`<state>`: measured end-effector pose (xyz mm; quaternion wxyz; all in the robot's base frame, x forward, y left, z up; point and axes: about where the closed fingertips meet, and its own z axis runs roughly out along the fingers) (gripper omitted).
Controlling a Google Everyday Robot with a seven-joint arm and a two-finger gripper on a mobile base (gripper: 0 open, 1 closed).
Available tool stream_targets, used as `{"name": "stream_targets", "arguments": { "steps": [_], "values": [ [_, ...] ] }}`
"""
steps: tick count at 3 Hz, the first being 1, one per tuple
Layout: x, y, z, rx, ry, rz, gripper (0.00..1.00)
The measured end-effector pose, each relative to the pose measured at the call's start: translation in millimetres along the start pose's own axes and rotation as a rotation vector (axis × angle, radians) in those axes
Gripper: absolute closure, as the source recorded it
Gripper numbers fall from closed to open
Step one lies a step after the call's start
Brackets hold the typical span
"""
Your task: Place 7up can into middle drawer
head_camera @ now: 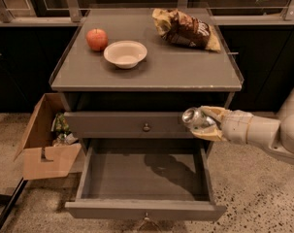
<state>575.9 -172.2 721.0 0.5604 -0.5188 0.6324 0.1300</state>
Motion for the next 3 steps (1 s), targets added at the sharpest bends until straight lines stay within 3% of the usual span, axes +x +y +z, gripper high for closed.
{"name": "stream_targets", "arguments": {
  "steps": [1, 2, 3],
  "values": [
    [22.5, 16.6, -0.4, -0.020, 0.003, 0.093, 1.00],
    [48.7, 29.7, 0.5, -0.017, 0.021, 0.141, 1.00],
    [48.7, 29.7, 0.5, -0.017, 0.021, 0.141, 1.00]
  ]
}}
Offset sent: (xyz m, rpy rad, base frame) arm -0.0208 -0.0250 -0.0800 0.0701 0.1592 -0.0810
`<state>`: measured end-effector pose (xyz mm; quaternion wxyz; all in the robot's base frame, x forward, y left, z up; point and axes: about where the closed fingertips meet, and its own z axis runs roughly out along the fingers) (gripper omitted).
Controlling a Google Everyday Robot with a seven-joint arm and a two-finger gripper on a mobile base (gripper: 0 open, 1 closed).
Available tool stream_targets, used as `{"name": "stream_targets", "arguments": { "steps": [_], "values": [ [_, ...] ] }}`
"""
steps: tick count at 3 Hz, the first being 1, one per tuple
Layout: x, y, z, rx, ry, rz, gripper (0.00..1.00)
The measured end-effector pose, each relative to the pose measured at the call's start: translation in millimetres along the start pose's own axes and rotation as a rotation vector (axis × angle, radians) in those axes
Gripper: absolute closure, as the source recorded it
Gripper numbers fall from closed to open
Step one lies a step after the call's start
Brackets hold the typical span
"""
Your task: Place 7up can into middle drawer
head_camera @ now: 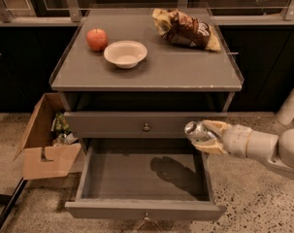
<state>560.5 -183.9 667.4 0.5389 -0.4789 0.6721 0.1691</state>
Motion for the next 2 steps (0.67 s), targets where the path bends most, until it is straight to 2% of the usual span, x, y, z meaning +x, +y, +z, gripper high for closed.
{"name": "stream_targets", "arguments": {
  "steps": [1, 2],
  "values": [
    [12.0, 6.1, 8.4, 0.001, -0.019, 0.026, 1.00],
    [46.9, 20.3, 29.4, 0.001, -0.031, 0.102, 1.00]
  ]
}}
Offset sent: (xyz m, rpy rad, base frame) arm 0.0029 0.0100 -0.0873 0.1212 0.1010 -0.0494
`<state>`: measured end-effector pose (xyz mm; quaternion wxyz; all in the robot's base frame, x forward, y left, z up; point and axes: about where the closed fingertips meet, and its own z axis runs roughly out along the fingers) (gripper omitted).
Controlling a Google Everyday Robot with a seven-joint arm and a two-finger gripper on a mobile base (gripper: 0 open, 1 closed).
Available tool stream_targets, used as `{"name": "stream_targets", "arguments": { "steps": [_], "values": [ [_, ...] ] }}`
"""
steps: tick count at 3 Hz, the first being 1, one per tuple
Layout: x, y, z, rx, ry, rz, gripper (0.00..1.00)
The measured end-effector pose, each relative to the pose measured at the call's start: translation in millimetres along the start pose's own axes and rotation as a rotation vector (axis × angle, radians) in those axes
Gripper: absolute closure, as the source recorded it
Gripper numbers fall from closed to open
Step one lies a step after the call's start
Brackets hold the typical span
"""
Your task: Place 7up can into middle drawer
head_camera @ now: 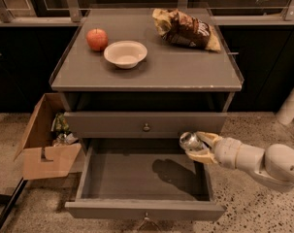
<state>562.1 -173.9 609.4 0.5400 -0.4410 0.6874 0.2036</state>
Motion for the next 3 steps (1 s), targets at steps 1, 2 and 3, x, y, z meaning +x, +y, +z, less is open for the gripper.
{"name": "stream_targets", "arguments": {
  "steps": [1, 2, 3],
  "values": [
    [22.4, 4.9, 9.9, 0.012, -0.002, 0.038, 1.00],
    [52.6, 11.8, 20.9, 0.021, 0.028, 0.085, 1.00],
    [80.9, 19.5, 33.9, 0.010, 0.059, 0.133, 1.00]
  ]
}}
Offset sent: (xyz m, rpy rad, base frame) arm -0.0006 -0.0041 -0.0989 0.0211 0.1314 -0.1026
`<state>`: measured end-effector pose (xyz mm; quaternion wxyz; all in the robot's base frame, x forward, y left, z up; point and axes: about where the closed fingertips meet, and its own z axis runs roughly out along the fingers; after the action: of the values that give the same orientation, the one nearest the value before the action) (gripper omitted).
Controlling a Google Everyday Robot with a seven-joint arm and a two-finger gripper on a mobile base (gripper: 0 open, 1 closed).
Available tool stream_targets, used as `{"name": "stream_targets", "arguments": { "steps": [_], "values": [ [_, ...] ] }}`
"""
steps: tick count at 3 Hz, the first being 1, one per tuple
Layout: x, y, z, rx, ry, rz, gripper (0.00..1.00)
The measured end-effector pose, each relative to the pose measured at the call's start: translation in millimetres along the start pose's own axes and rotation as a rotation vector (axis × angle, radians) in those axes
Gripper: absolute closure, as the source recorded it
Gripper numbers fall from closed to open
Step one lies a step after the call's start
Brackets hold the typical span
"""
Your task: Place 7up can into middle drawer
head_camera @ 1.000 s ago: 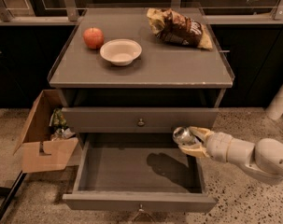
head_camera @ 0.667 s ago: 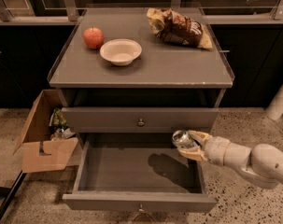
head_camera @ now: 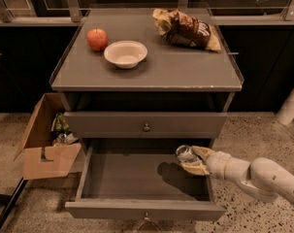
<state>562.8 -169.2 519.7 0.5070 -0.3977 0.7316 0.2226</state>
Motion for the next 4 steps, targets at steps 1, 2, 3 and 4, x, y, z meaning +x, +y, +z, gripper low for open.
{"name": "stream_targets", "arguments": {
  "steps": [1, 2, 3, 4],
  "values": [
    [34.3, 8.7, 17.6, -0.028, 0.053, 0.053, 1.00],
    [55.6, 12.5, 28.4, -0.034, 0.105, 0.064, 1.00],
    [75.6, 13.7, 41.2, -0.042, 0.154, 0.067, 1.00],
    [94.8, 13.2, 55.6, -0.088, 0.202, 0.074, 0.88]
  ]
}}
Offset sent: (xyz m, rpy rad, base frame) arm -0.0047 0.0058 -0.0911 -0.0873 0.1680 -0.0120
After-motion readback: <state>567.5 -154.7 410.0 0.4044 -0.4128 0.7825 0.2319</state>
